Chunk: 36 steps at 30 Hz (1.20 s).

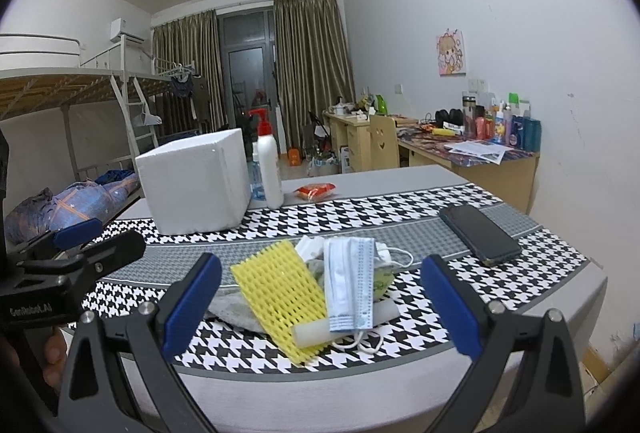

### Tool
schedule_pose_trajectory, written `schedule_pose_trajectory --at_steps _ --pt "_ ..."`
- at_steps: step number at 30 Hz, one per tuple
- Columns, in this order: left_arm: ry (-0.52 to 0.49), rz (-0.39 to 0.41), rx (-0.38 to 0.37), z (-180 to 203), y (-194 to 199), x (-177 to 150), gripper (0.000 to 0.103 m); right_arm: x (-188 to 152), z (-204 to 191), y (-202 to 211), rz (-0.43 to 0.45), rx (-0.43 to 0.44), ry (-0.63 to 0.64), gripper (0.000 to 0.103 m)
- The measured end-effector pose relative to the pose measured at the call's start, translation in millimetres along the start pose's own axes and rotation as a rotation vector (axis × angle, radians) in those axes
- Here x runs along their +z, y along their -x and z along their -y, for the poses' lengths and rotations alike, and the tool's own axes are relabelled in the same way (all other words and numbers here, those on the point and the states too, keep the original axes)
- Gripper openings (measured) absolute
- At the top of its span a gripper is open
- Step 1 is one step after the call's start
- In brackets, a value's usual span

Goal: Organize soft objects
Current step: 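Close the left gripper on the yellow mesh net while the right gripper grasps the blue mask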

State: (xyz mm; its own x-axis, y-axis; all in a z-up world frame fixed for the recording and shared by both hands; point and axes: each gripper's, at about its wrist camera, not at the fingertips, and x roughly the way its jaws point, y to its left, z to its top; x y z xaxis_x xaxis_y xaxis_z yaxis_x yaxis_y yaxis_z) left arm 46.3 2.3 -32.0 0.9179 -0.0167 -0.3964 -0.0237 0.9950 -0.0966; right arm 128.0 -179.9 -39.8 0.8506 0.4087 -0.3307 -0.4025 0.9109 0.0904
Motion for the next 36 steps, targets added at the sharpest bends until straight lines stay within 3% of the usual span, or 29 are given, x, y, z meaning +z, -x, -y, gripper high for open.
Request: schedule_pose_trajectory --at_steps 11,25,36 --pt "0.014 -0.061 -0.027 5 -26 -5 0.102 -7 13 -16 -0.039 -0.058 0.003 0.101" --pt "0.058 -0.182 -0.074 9 -68 -11 0.102 -11 29 -40 -0.11 -0.053 -0.008 0.101" --pt "0.044 -0.207 -0.085 17 -85 -12 0.102 -17 37 -53 -0.145 -0.066 -0.012 0.101"
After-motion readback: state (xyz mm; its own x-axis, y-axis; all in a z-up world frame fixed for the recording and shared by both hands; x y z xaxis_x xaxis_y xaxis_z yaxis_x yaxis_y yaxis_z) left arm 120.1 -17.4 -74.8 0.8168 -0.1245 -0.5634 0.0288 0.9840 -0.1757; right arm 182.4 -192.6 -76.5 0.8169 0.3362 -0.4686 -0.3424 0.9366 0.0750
